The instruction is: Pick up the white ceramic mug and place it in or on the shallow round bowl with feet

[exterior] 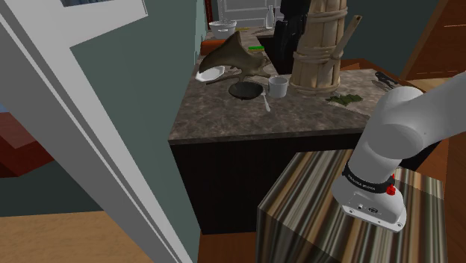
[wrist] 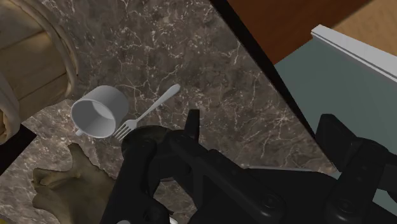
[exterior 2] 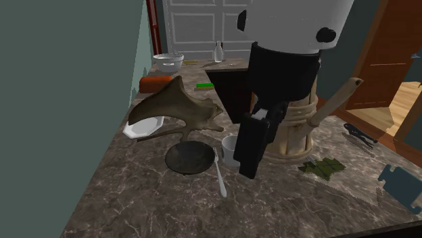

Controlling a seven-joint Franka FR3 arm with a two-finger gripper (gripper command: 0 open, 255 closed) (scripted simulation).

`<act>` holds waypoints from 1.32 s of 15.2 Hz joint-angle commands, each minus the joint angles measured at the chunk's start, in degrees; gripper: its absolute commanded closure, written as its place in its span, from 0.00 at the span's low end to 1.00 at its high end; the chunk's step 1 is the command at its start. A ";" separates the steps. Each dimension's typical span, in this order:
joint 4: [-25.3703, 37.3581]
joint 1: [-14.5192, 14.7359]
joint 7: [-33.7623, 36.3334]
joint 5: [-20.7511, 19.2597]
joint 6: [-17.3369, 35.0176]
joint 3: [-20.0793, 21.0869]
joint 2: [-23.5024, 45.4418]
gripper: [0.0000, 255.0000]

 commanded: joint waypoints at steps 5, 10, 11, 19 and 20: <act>-2.91 -0.80 -5.52 -2.55 5.71 -4.15 2.82 0.00; -4.70 -1.70 -12.31 -5.23 13.18 -9.39 8.38 0.00; -4.80 -1.83 -13.67 -5.65 14.69 -10.43 9.75 0.00; -2.58 -2.05 -25.01 -6.67 26.37 -18.69 23.41 0.00; -1.92 -1.96 -26.55 -6.39 27.71 -19.69 25.41 0.00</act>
